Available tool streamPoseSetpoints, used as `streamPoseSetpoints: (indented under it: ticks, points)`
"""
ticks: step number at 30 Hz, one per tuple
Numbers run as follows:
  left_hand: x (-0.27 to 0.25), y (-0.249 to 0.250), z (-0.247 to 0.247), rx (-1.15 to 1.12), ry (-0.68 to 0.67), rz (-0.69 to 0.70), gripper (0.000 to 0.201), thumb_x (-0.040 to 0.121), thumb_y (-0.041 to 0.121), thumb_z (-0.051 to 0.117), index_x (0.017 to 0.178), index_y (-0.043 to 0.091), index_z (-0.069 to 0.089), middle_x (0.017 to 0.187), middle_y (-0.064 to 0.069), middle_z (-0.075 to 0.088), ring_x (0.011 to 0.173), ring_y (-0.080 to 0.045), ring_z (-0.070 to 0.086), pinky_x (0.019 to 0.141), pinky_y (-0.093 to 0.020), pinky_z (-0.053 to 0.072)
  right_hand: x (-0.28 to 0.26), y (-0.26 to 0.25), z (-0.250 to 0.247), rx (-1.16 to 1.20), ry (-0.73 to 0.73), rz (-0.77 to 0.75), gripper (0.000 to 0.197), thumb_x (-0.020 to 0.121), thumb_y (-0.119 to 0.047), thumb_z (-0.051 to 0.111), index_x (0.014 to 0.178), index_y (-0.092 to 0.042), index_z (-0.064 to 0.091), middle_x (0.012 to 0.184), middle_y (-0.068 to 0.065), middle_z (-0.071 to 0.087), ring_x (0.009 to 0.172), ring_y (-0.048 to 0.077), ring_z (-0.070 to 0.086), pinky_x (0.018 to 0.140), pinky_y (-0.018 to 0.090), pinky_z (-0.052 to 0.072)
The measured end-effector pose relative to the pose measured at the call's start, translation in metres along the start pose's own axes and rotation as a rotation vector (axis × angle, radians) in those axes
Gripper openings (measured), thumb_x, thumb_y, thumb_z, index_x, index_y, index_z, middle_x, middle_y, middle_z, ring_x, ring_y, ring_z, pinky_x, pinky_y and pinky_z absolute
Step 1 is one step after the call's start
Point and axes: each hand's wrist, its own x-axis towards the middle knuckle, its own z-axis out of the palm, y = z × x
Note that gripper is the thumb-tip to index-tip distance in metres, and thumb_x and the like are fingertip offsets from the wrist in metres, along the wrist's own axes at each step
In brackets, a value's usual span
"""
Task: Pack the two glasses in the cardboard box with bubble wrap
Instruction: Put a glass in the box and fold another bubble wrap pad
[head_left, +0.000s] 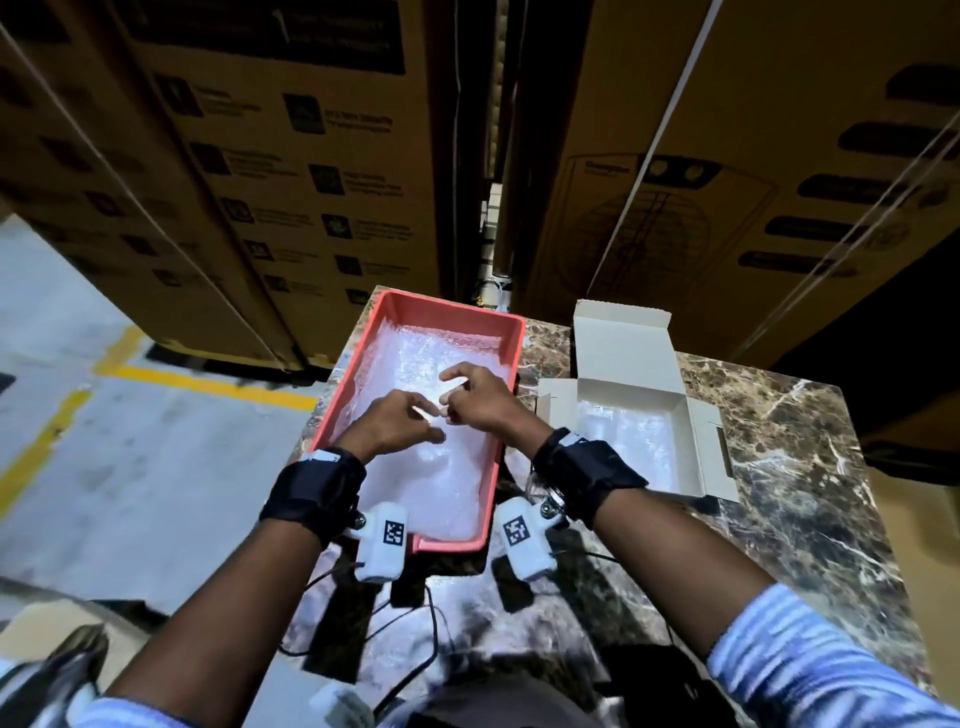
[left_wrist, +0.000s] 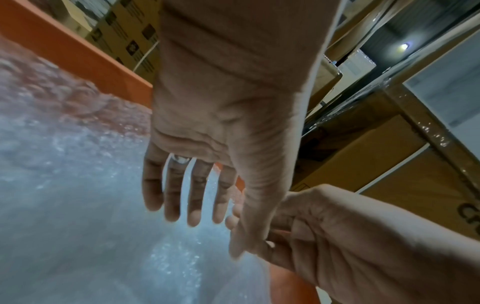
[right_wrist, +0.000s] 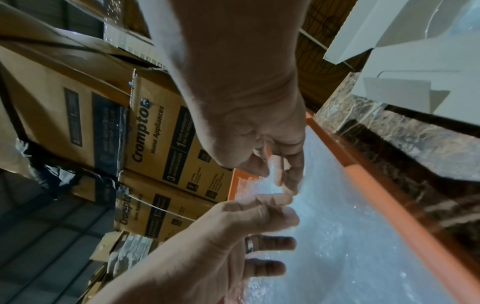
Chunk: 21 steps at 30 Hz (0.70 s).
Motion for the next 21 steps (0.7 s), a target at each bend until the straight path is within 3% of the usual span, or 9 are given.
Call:
streamPoseSetpoints:
  ticks: [2, 6, 9, 12, 14, 16, 18, 21]
  points:
    - [-0.001, -0.004, 0.002, 0.11, -0.112, -0.079, 0.043, 0.076, 0.035, 0.09, 0.112, 0.023, 0.07, 0.095, -0.003, 0.069, 0.081, -0.017, 0.061, 0.063, -0.025, 0.046, 0.005, 0.002, 0.008, -0.031, -0.031, 0.044, 0.03, 0.096, -0.003, 0.049, 0.123, -0.012, 0.056, 0.106, 0.024, 0.07, 0.091, 0.034, 0.071, 0.088, 0.046, 0.061]
    - [0.0, -0.016, 0.013, 0.307, -0.268, -0.172, 0.051, 0.057, 0.052, 0.096, 0.097, 0.026, 0.076, 0.096, -0.004, 0.072, 0.079, -0.018, 0.062, 0.07, -0.027, 0.047, 0.01, 0.008, 0.02, -0.122, -0.072, 0.096, 0.032, 0.096, -0.008, 0.047, 0.126, -0.013, 0.056, 0.11, 0.023, 0.068, 0.082, 0.026, 0.062, 0.076, 0.04, 0.056]
    - [0.0, -0.018, 0.02, 0.349, -0.309, -0.166, 0.041, 0.063, 0.044, 0.095, 0.091, 0.02, 0.079, 0.084, 0.001, 0.073, 0.073, -0.016, 0.06, 0.07, -0.027, 0.047, 0.01, 0.012, 0.021, -0.152, -0.09, 0.116, 0.032, 0.094, -0.008, 0.048, 0.125, -0.013, 0.056, 0.109, 0.02, 0.066, 0.082, 0.026, 0.06, 0.071, 0.038, 0.051]
    - [-0.004, -0.016, 0.024, 0.351, -0.32, -0.151, 0.023, 0.074, 0.031, 0.089, 0.087, 0.016, 0.078, 0.065, 0.008, 0.064, 0.059, -0.013, 0.052, 0.06, -0.024, 0.043, 0.011, 0.013, 0.019, -0.177, -0.103, 0.097, 0.031, 0.095, -0.009, 0.051, 0.124, -0.014, 0.058, 0.109, 0.015, 0.064, 0.082, 0.026, 0.06, 0.071, 0.037, 0.05]
    - [-0.004, -0.014, 0.024, 0.359, -0.326, -0.145, 0.012, 0.079, 0.024, 0.084, 0.085, 0.019, 0.075, 0.063, 0.007, 0.063, 0.061, -0.014, 0.053, 0.055, -0.022, 0.041, 0.011, 0.012, 0.018, -0.208, -0.111, 0.071, 0.03, 0.096, -0.009, 0.051, 0.124, -0.014, 0.06, 0.114, 0.012, 0.061, 0.083, 0.026, 0.062, 0.072, 0.035, 0.05]
    - [-0.005, -0.014, 0.023, 0.364, -0.342, -0.15, 0.011, 0.081, 0.023, 0.082, 0.087, 0.02, 0.074, 0.072, 0.003, 0.065, 0.068, -0.016, 0.057, 0.054, -0.021, 0.044, 0.009, 0.011, 0.016, -0.255, -0.12, 0.041, 0.031, 0.097, -0.009, 0.051, 0.124, -0.015, 0.062, 0.124, 0.012, 0.062, 0.093, 0.029, 0.067, 0.078, 0.035, 0.053]
    - [-0.004, -0.016, 0.025, 0.318, -0.333, -0.176, 0.028, 0.076, 0.028, 0.088, 0.096, 0.018, 0.071, 0.087, -0.002, 0.068, 0.074, -0.018, 0.062, 0.056, -0.023, 0.051, 0.009, 0.01, 0.014, -0.316, -0.138, 0.015, 0.032, 0.097, -0.008, 0.051, 0.126, -0.016, 0.063, 0.132, 0.013, 0.06, 0.102, 0.029, 0.065, 0.082, 0.033, 0.051]
    - [-0.005, -0.014, 0.028, 0.238, -0.32, -0.219, 0.062, 0.058, 0.03, 0.099, 0.108, 0.02, 0.064, 0.094, -0.005, 0.066, 0.075, -0.022, 0.066, 0.059, -0.026, 0.059, 0.007, 0.01, 0.01, -0.371, -0.161, -0.004, 0.034, 0.098, -0.007, 0.05, 0.129, -0.016, 0.06, 0.134, 0.014, 0.058, 0.094, 0.024, 0.06, 0.075, 0.029, 0.047]
